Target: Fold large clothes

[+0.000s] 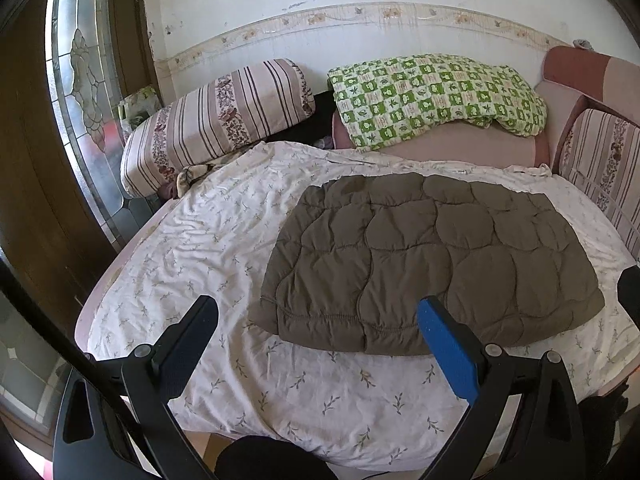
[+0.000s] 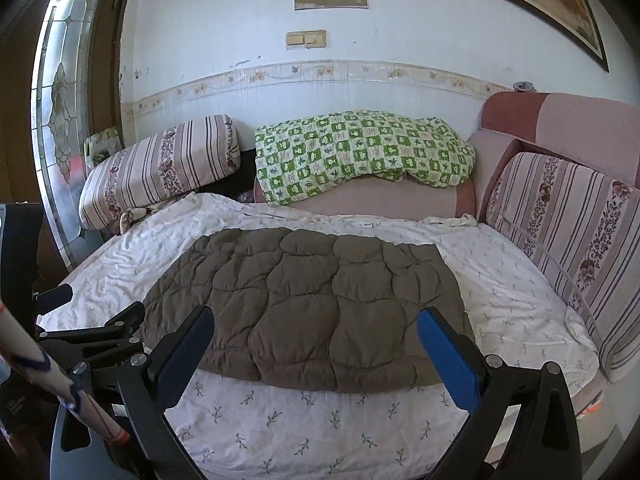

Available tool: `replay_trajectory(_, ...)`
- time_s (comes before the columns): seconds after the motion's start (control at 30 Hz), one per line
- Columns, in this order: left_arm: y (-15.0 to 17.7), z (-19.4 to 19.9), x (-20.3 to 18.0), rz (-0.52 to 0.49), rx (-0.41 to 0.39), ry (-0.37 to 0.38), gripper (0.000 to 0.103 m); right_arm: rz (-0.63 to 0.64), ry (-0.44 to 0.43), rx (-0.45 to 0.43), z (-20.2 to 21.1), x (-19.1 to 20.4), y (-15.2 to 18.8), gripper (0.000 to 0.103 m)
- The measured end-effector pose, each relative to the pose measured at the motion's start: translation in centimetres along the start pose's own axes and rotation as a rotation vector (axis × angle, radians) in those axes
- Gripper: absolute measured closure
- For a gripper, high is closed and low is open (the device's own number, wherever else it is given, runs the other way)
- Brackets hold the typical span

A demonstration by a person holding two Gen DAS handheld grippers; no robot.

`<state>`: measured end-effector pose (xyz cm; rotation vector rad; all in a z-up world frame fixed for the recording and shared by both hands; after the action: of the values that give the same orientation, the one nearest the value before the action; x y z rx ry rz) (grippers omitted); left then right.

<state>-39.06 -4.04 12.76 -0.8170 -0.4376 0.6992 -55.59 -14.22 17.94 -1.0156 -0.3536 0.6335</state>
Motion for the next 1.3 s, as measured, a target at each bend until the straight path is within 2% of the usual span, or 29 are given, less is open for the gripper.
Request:
replay_trajectory(0.9,0.4,-0.8,-0.1,-0.007,0.009,0.011,0.004,0.015,0.011,0.02,-0.8,0.1,0.4,0.0)
replay_trajectory(1.3,0.4,0.0,0.1,-0.002,-0.008,0.019,0.004,0.01,0.045,0.034,-0.7,-1.7,0.7,0.0)
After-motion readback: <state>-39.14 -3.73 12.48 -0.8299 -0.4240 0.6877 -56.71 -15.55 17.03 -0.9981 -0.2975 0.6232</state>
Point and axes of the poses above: each gripper's, at about its wrist camera, not at the fingertips, and z roughly against the way its jaws point, x to its left, y to its underside, the point moved 9 cm from there along -z, roughly the way its jaws point, and after that the axes turned 4 degrees about y, right-handed, at the moved point
